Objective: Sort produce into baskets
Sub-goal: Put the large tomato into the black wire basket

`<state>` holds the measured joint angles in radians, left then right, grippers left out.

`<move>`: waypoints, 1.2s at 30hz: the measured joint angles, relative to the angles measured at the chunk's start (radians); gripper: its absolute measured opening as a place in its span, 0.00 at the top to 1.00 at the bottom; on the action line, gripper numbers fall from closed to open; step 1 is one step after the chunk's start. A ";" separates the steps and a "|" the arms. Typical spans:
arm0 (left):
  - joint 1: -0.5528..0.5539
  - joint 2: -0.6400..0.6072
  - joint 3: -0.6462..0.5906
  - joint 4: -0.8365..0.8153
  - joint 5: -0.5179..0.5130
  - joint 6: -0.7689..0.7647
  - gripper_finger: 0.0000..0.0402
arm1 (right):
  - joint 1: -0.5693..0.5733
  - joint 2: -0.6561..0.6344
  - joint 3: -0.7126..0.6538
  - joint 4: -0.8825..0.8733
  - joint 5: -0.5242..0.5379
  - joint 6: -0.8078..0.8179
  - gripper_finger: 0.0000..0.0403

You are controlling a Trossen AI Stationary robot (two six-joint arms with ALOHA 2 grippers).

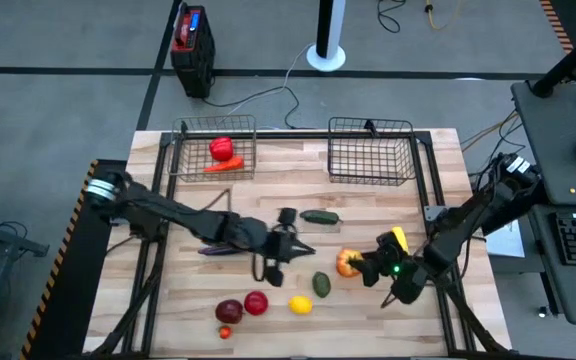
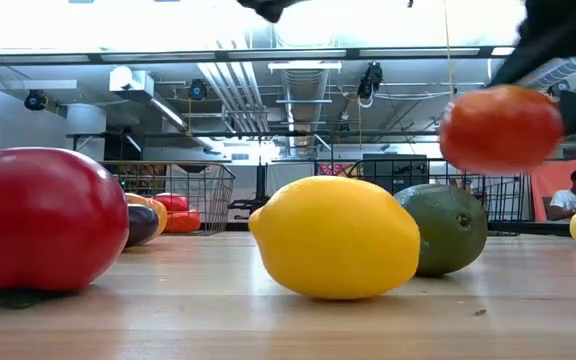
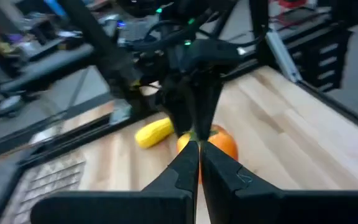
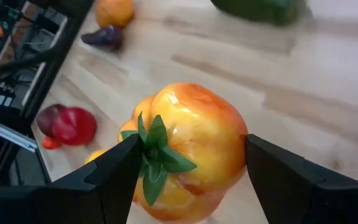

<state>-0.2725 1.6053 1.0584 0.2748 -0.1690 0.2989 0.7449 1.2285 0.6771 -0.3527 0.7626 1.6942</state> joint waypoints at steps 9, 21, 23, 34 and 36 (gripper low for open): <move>-0.068 -0.184 -0.131 0.080 -0.059 -0.005 1.00 | -0.192 -0.121 0.079 -0.005 -0.032 -0.322 0.35; -0.119 -0.202 -0.141 0.068 -0.061 -0.005 1.00 | -0.511 -0.286 0.144 -0.009 -0.143 -0.626 0.35; -0.120 -0.202 -0.141 0.069 -0.061 -0.005 1.00 | -0.570 -0.304 0.160 -0.009 -0.145 -0.686 0.35; -0.120 -0.202 -0.141 0.068 -0.061 0.006 1.00 | -0.943 -0.311 0.240 -0.040 -0.271 -0.900 0.34; -0.120 -0.202 -0.141 0.066 -0.061 0.006 1.00 | -1.008 -0.308 0.239 -0.046 -0.305 -0.914 0.34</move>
<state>-0.3927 1.4036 0.9176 0.3405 -0.2298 0.3054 -0.2629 0.9209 0.9162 -0.3988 0.4578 0.7807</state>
